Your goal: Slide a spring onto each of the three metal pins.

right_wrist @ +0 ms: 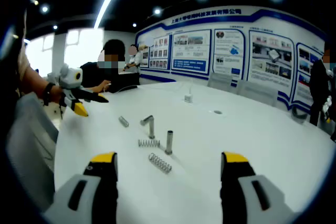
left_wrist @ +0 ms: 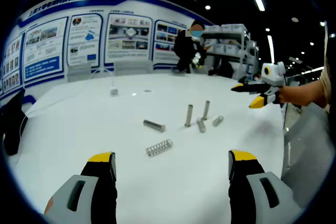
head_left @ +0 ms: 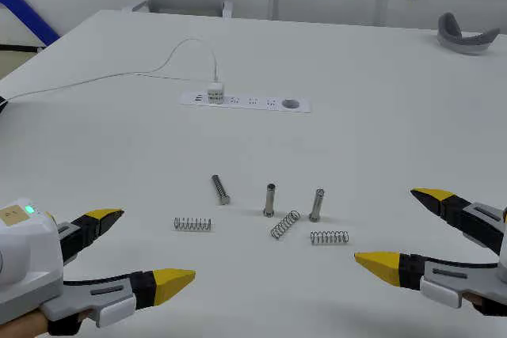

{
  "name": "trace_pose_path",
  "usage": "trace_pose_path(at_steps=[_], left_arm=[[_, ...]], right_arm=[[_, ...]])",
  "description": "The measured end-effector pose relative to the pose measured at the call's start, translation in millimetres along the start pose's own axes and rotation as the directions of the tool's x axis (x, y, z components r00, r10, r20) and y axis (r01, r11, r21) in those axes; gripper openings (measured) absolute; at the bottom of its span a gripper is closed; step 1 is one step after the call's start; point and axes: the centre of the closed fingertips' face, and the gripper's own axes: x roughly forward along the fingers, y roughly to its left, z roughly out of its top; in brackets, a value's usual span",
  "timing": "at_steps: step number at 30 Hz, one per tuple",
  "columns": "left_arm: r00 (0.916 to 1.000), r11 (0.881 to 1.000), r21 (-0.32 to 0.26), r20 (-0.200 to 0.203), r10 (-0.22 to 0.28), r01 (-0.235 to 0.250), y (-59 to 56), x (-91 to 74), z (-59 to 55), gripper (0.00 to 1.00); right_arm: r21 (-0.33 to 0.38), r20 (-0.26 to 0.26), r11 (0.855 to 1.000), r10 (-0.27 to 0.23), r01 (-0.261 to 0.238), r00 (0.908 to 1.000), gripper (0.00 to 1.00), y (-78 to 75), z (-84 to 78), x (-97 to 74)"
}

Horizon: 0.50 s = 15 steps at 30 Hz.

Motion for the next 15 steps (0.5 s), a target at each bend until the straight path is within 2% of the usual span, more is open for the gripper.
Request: trace_pose_path(at_steps=[11,15], left_arm=[[1.0,1.0,-0.009,0.009,-0.001,0.001,-0.2,2.0,3.4,0.89],[0.9998,1.0,-0.023,0.02,0.003,-0.003,3.4,3.6,7.4,0.89]], right_arm=[[0.003,-0.003,1.0,0.002,-0.002,1.0,0.82,0.3,-1.7,0.7],[0.005,-0.002,1.0,0.003,-0.003,1.0,0.81,0.7,-2.0,1.2]])
